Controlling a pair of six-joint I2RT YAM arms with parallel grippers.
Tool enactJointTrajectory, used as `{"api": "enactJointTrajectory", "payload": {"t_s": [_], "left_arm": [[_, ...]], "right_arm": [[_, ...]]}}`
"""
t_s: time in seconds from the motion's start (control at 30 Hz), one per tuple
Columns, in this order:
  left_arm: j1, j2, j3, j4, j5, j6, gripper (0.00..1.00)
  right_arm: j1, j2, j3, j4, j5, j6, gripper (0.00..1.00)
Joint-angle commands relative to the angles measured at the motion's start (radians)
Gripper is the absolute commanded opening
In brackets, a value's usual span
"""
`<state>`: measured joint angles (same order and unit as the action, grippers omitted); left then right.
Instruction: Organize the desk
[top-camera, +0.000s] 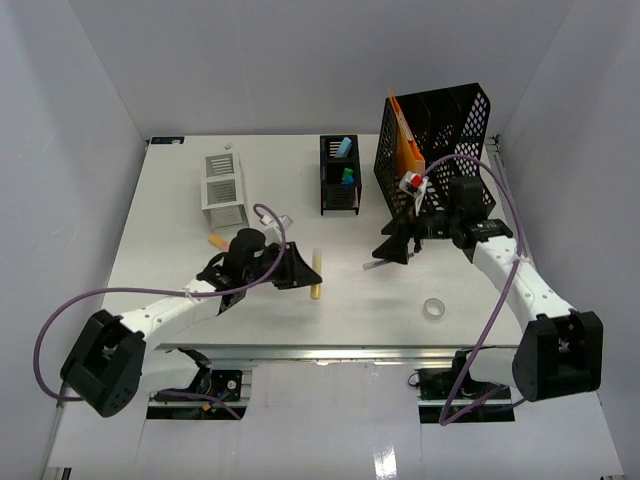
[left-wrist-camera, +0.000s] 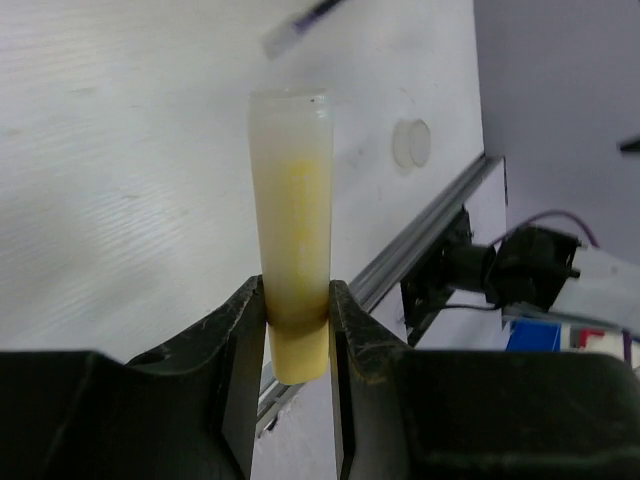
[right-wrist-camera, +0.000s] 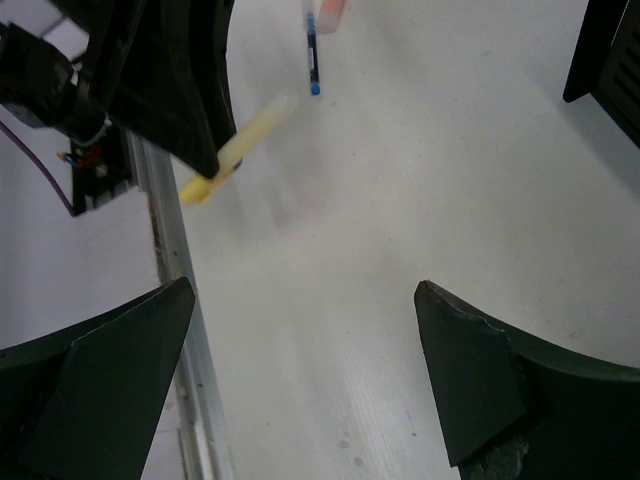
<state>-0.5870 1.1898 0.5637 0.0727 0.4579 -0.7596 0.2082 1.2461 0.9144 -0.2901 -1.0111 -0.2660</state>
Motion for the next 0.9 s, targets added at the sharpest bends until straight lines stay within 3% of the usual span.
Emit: {"api": "enactJointTrajectory", "payload": {"t_s": [0.0, 0.17, 0.43, 0.87], "left_arm": [[-0.118, 0.098, 0.045, 0.385, 0.006, 0.147, 0.00], [-0.174, 0.212, 0.117, 0.526, -0.042, 0.193, 0.00], [-0.212, 0.345, 0.214, 0.558, -0.089, 0.221, 0.00], [-0.221, 0.368, 0.219, 0.579, -0.087, 0.210, 0.02]], "right_arm": [[0.022, 0.081, 0.116, 0.058, 0.051, 0.358, 0.98], [0.065, 0.103, 0.092, 0.201, 0.127, 0.609, 0.98], [0.111, 0.105, 0.056, 0.190, 0.309, 0.652, 0.94], [0.144, 0.146, 0.060, 0.228, 0.305, 0.625, 0.35]]}}
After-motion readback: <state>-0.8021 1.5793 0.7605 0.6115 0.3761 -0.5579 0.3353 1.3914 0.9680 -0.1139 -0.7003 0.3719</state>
